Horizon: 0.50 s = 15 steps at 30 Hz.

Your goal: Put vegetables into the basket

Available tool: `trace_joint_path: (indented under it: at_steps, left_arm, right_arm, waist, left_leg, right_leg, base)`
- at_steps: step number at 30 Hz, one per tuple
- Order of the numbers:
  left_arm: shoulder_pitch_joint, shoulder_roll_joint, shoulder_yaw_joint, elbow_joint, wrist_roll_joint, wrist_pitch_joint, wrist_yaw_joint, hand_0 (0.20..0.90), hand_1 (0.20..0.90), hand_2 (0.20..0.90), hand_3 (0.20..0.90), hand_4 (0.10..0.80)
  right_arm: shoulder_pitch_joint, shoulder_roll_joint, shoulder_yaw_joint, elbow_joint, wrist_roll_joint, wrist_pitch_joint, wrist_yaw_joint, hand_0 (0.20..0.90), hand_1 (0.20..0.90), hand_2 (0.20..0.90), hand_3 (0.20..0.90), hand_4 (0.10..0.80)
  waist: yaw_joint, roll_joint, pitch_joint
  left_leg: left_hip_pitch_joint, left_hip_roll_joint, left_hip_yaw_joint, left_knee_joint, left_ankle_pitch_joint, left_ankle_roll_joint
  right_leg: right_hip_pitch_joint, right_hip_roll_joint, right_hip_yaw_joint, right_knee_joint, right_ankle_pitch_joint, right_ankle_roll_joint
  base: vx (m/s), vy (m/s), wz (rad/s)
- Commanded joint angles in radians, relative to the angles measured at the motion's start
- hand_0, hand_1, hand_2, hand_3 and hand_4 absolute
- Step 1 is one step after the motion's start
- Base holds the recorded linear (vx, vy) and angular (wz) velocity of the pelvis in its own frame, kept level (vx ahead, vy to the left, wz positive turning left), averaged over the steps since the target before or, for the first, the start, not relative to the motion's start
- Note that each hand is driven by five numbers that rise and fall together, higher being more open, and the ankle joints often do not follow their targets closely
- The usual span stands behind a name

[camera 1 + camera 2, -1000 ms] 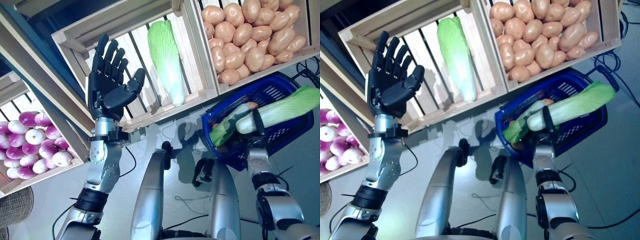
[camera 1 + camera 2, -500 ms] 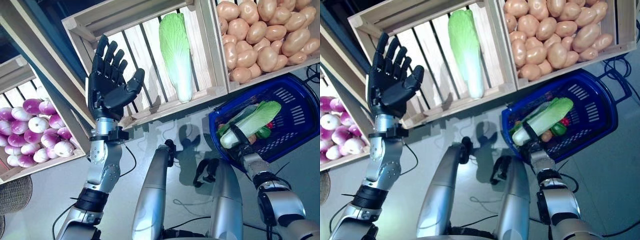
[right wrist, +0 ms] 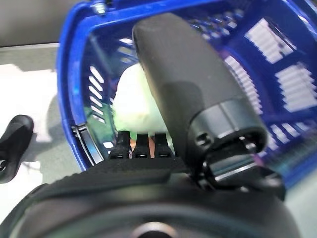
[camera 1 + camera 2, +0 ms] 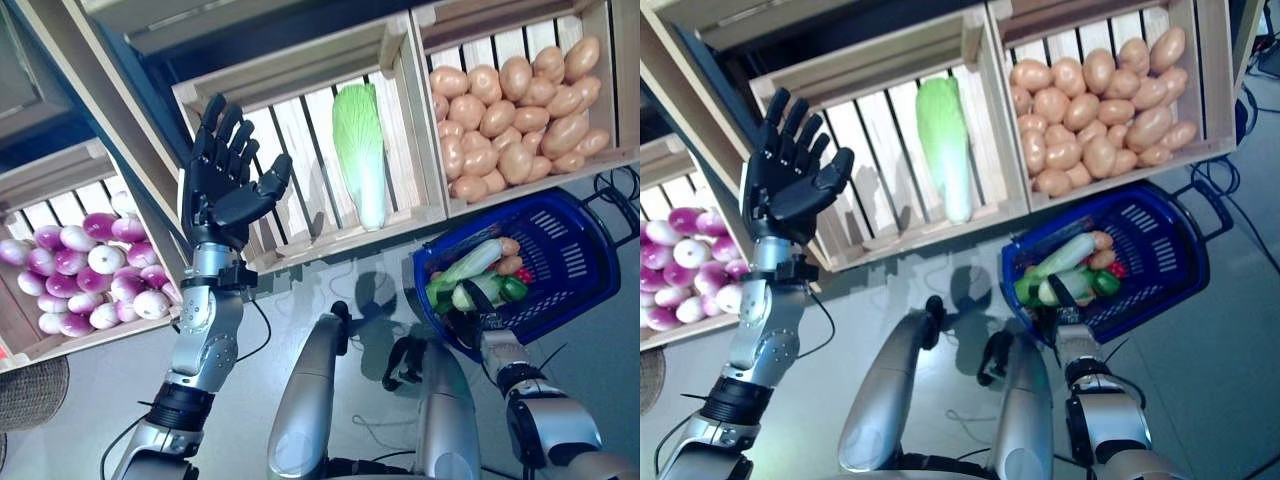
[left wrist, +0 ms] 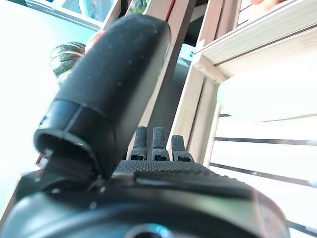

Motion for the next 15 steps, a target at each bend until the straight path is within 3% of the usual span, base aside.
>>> trace_joint_path:
  at_steps: [1,8,9,11,13,15]
  left_arm:
    - [-0.029,0.047,0.058,-0.131,0.094,-0.042,-0.043,0.900,0.900,0.900,0.900,0.800]
    - [0.037,0.107,0.091,-0.120,0.384,0.024,0.005,0.900,0.900,0.900,0.900,0.800]
    - [0.056,0.145,0.095,-0.112,0.551,0.044,0.011,0.900,0.900,0.900,0.900,0.800]
    - [0.067,0.186,0.100,-0.104,0.676,0.059,0.030,0.900,0.900,0.900,0.900,0.800]
    - [0.085,0.274,0.119,-0.086,0.867,0.102,0.022,0.900,0.900,0.900,0.900,0.800]
    - [0.084,0.325,0.122,-0.075,0.947,0.116,0.027,0.900,0.900,0.900,0.900,0.800]
  right_arm:
    - [0.011,0.000,-0.045,-0.069,0.045,-0.108,-0.013,0.900,0.900,0.900,0.900,0.800]
    - [0.212,0.001,-0.034,-0.166,-0.111,-0.019,0.030,0.900,0.900,0.900,0.900,0.800]
    - [0.282,0.000,-0.021,-0.190,-0.164,0.015,0.057,0.900,0.900,0.900,0.900,0.800]
    - [0.326,0.003,-0.011,-0.209,-0.206,0.035,0.065,0.900,0.900,0.900,0.900,0.800]
    - [0.414,0.018,-0.004,-0.232,-0.274,0.063,0.088,0.900,0.900,0.900,0.900,0.800]
    - [0.447,0.020,-0.002,-0.243,-0.304,0.076,0.097,0.900,0.900,0.900,0.900,0.800]
  waist:
    - [-0.005,-0.014,-0.113]
    - [-0.030,-0.029,-0.192]
    - [-0.039,-0.032,-0.213]
    - [-0.048,-0.033,-0.230]
    - [-0.069,-0.035,-0.257]
    - [-0.080,-0.033,-0.266]
  left_leg:
    - [0.157,-0.063,0.034,-0.142,-0.055,0.013]
    - [0.355,-0.048,0.039,-0.424,0.045,0.001]
    - [0.401,-0.043,0.042,-0.493,0.067,-0.002]
    - [0.430,-0.041,0.044,-0.540,0.083,-0.002]
    - [0.483,-0.032,0.054,-0.615,0.104,-0.004]
    - [0.491,-0.030,0.058,-0.634,0.114,-0.005]
  right_leg:
    - [0.136,0.034,0.005,-0.316,0.231,0.026]
    - [0.345,0.078,-0.007,-0.624,0.314,0.042]
    - [0.392,0.081,-0.006,-0.693,0.336,0.052]
    - [0.420,0.084,-0.004,-0.738,0.353,0.059]
    - [0.465,0.086,-0.002,-0.797,0.372,0.072]
    - [0.471,0.086,-0.001,-0.815,0.381,0.075]
  base:
    - [0.098,-0.015,0.07]
    - [0.119,0.033,-0.06]
    - [0.133,0.050,-0.01]
    - [0.119,0.054,-0.01]
    - [0.108,0.063,-0.07]
    - [0.027,0.052,-0.06]
